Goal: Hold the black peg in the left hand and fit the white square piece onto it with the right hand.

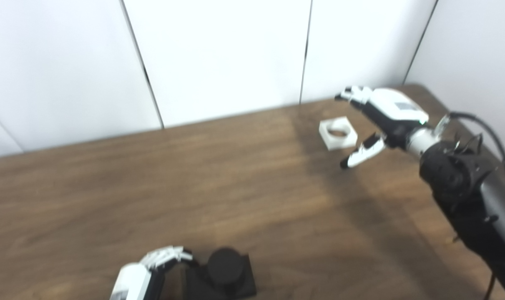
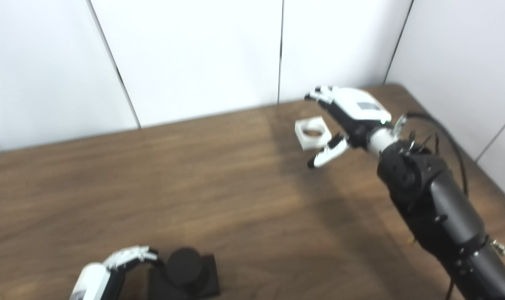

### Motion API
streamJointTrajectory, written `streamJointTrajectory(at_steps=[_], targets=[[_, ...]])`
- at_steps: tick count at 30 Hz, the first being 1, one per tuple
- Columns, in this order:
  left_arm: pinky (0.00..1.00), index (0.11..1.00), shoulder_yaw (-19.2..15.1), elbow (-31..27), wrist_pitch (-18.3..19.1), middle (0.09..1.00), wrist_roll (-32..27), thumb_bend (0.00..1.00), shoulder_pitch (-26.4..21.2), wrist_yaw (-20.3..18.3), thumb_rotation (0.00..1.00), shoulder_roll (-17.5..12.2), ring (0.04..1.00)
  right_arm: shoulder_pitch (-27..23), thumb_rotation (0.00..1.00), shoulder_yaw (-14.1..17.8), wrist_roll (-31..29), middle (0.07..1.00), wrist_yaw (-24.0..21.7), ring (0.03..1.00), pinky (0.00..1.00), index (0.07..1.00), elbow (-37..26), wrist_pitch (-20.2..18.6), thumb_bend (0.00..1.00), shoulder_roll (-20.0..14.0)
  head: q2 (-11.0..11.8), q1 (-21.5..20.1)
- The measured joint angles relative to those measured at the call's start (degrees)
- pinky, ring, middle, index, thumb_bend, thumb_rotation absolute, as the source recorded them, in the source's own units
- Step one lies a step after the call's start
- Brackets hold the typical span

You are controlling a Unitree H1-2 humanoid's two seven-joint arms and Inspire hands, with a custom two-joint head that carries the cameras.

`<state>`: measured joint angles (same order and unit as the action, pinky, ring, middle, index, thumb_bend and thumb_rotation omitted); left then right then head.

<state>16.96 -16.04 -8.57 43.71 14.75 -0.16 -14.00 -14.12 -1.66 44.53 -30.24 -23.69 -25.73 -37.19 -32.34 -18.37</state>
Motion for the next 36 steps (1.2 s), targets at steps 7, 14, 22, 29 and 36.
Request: streamJointTrajectory(at_steps=[7, 14, 22, 29, 36], targets=[[0.75, 0.483, 0.0, 0.6, -0.7, 0.725, 0.0, 0.52, -0.2, 0.9, 0.05, 0.0, 0.768, -4.8, 0.26, -2.2, 0.2, 0.994, 0.2, 1.000, 1.00, 0.922, 6.1, 1.5, 0.97, -0.3, 0.3, 0.1], [0.75, 0.483, 0.1, 0.6, -0.7, 0.725, 0.0, 0.52, -0.2, 1.1, 0.05, 0.1, 0.767, -9.5, 0.25, -5.7, 1.9, 0.992, 0.9, 1.000, 1.00, 0.909, 13.6, 2.0, 0.96, 0.3, -0.3, 0.4], [0.76, 0.483, 0.1, 0.5, -0.7, 0.725, 0.0, 0.52, -0.1, 1.1, 0.05, 0.2, 0.768, -14.0, 0.23, -10.3, 3.1, 0.983, 1.8, 1.000, 1.00, 0.862, 25.6, 4.0, 0.95, 0.4, -1.1, 0.5], [0.75, 0.484, 0.1, 0.4, -0.7, 0.726, -0.1, 0.52, 0.0, 1.1, 0.05, 0.3, 0.768, -17.5, 0.21, -15.0, 5.6, 0.962, 1.1, 1.000, 1.00, 0.848, 34.5, 4.7, 0.97, -0.2, -1.8, 0.8], [0.77, 0.484, 0.1, 0.2, -0.6, 0.728, -0.1, 0.52, 0.3, 1.1, 0.05, 0.4, 0.770, -20.7, 0.24, -17.7, 6.7, 0.968, 0.0, 1.000, 1.00, 0.868, 38.3, 5.2, 0.99, -1.0, -2.0, 1.1]])
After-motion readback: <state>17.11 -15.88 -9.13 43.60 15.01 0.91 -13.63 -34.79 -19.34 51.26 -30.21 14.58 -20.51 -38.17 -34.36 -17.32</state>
